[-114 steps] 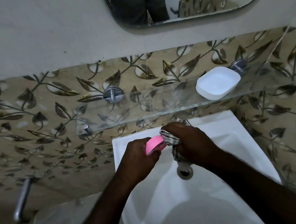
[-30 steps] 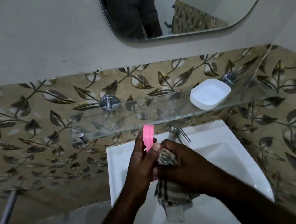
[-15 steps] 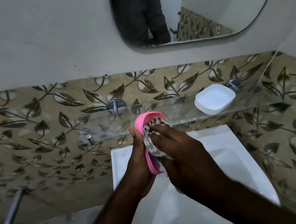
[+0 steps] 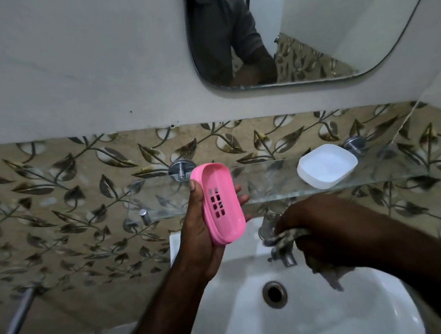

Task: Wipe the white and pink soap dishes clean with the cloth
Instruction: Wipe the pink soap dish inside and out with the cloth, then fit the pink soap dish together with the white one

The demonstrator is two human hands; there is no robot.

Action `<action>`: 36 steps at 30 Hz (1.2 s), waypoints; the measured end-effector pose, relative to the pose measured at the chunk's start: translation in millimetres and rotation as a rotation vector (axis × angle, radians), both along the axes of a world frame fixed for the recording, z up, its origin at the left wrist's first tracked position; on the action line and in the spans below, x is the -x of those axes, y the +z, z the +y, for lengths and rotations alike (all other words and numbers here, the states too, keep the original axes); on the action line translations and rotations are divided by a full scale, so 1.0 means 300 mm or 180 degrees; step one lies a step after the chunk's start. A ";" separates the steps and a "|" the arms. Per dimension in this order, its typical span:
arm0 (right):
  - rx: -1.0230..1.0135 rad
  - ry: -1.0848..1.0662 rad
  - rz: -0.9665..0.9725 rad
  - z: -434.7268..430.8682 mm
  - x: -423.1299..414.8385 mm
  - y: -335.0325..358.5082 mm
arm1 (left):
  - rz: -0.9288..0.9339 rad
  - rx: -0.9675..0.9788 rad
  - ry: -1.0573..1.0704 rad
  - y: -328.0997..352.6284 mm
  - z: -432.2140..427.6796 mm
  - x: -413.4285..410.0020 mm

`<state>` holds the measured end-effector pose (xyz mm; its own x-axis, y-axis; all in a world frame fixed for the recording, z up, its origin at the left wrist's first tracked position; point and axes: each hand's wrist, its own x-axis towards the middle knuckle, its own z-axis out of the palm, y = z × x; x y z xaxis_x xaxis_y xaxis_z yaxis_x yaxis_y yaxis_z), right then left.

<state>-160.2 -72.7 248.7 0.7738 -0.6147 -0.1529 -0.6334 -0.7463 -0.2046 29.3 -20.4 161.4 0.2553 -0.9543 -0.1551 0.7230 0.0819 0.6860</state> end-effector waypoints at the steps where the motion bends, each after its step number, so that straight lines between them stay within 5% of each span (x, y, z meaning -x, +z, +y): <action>1: 0.0054 -0.0185 -0.0259 -0.019 0.003 0.000 | 0.0093 0.0002 0.0038 0.009 -0.004 -0.010; 5: 0.0751 -0.0892 -0.1425 -0.114 -0.047 -0.008 | 0.0459 0.0086 0.0069 0.029 -0.026 -0.033; 8: 0.1280 -0.0986 -0.1138 -0.162 -0.135 -0.038 | 0.0569 0.0142 0.0103 0.043 -0.053 -0.051; 11: 0.1081 -0.0798 -0.1012 -0.163 -0.176 -0.090 | 0.0654 0.0131 0.0090 0.048 -0.067 -0.070; 17: 0.0760 -0.1605 -0.2121 -0.212 -0.050 -0.091 | 0.0760 0.0240 0.0007 0.025 -0.060 -0.091; 19: 0.0800 -0.1702 -0.1996 -0.236 0.014 -0.114 | 0.0767 0.0280 -0.0017 0.027 -0.065 -0.087; 25: 0.1152 -0.1375 -0.0798 -0.235 0.100 -0.213 | 0.0708 0.0341 -0.0172 0.033 -0.091 -0.059; 30: 0.1491 -0.1199 -0.1529 -0.215 0.085 -0.161 | 0.0629 0.0373 -0.0190 0.038 -0.082 -0.046; 36: 0.0399 -0.0481 -0.2726 -0.053 0.018 0.114 | 0.0516 0.0442 -0.0265 0.023 -0.081 -0.058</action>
<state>-165.6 -88.6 283.0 0.5007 -0.6932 0.5184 -0.3936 -0.7157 -0.5769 46.8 -44.5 168.3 0.1572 -0.9861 -0.0535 0.8311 0.1028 0.5466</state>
